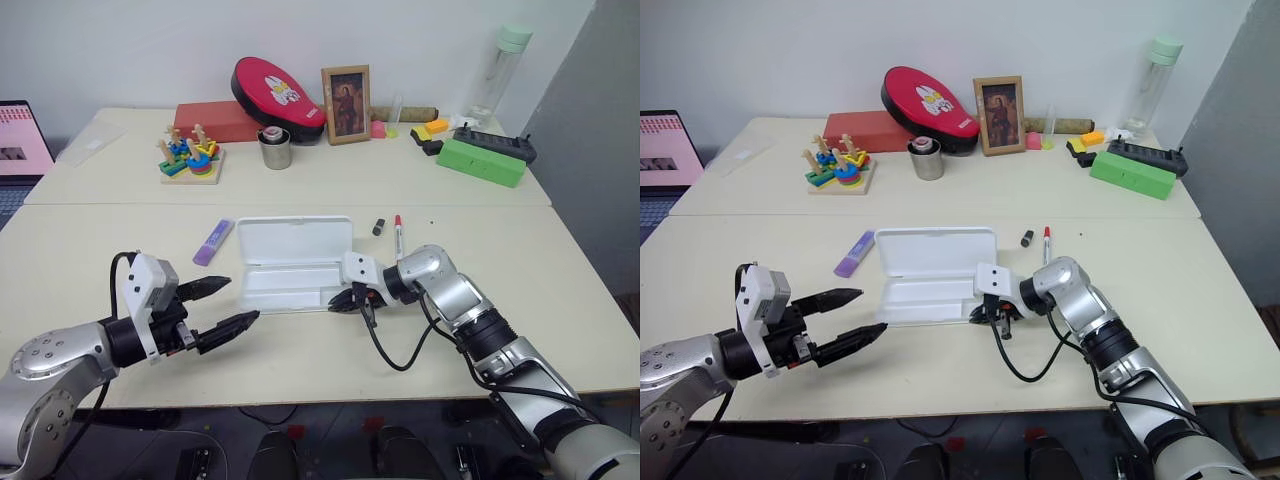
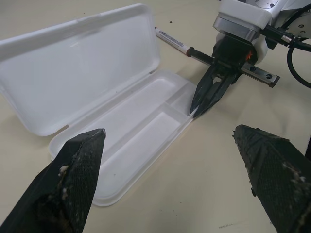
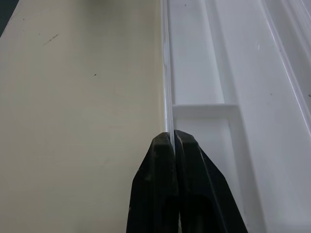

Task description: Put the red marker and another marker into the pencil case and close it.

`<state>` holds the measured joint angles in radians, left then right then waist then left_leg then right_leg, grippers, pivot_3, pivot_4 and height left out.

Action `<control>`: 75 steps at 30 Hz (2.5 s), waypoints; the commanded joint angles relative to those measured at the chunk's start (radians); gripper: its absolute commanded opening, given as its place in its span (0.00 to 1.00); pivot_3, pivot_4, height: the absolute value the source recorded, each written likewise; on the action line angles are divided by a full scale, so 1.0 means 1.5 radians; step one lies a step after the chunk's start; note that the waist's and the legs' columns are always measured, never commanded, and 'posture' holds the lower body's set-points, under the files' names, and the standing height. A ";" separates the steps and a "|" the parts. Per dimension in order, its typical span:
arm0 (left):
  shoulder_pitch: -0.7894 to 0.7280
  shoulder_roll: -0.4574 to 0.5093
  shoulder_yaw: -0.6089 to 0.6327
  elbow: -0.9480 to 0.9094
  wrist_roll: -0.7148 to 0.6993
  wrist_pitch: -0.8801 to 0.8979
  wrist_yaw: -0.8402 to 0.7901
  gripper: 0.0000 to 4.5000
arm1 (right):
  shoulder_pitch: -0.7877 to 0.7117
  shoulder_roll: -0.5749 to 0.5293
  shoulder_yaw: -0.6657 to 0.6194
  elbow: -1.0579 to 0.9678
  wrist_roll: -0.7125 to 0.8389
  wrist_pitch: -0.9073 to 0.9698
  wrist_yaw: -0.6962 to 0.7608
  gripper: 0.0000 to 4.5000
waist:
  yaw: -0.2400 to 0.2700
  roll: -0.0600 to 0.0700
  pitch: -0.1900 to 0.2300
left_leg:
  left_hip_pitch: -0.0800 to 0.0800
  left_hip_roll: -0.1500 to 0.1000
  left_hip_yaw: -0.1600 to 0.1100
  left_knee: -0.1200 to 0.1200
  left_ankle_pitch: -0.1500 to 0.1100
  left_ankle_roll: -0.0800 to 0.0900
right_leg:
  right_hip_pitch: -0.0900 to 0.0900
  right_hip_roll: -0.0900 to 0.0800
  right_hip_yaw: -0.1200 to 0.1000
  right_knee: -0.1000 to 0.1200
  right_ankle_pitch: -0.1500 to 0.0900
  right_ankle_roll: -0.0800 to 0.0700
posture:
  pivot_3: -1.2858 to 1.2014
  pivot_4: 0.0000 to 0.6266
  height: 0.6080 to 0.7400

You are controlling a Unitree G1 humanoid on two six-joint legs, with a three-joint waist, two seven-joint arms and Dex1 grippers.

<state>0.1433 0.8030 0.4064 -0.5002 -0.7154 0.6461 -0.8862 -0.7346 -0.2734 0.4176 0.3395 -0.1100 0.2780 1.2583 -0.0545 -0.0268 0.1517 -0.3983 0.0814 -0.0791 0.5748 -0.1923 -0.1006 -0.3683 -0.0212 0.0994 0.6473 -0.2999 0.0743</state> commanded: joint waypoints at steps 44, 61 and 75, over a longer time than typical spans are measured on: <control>-0.293 -0.111 -0.217 0.118 0.056 -0.065 -0.005 1.00 | 0.064 0.047 -0.314 -0.115 0.073 0.420 -0.646 0.61 | 0.008 -0.001 -0.001 | -0.001 0.000 0.000 0.000 0.000 0.000 | 0.000 0.000 0.000 0.000 0.000 0.000 | 0.52 0.24 1.00; -0.282 -0.113 -0.195 0.116 0.046 -0.064 0.007 1.00 | 0.054 0.004 -0.343 -0.144 0.098 0.327 -0.640 0.06 | 0.009 0.000 0.000 | -0.001 -0.001 0.000 0.000 0.000 0.000 | 0.000 0.000 0.000 0.000 0.000 0.000 | 0.52 0.24 1.00; 0.007 -0.046 0.023 0.038 0.020 -0.041 0.028 1.00 | -0.040 -0.112 -0.070 -0.281 0.177 0.126 -0.193 0.06 | -0.005 0.000 0.000 | -0.001 0.000 0.000 -0.001 0.000 0.001 | -0.001 0.000 0.000 -0.001 -0.001 -0.001 | 0.52 0.24 1.00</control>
<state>0.1309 0.7217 0.3809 -0.4063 -0.6810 0.6017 -0.8512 -0.7701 -0.4417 0.2312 -0.0874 0.2009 0.5267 0.9200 -0.0619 -0.0261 0.1521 -0.3991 0.0816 -0.0789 0.5738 -0.1929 -0.0994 -0.3693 -0.0212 0.1000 0.6453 -0.3009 0.0728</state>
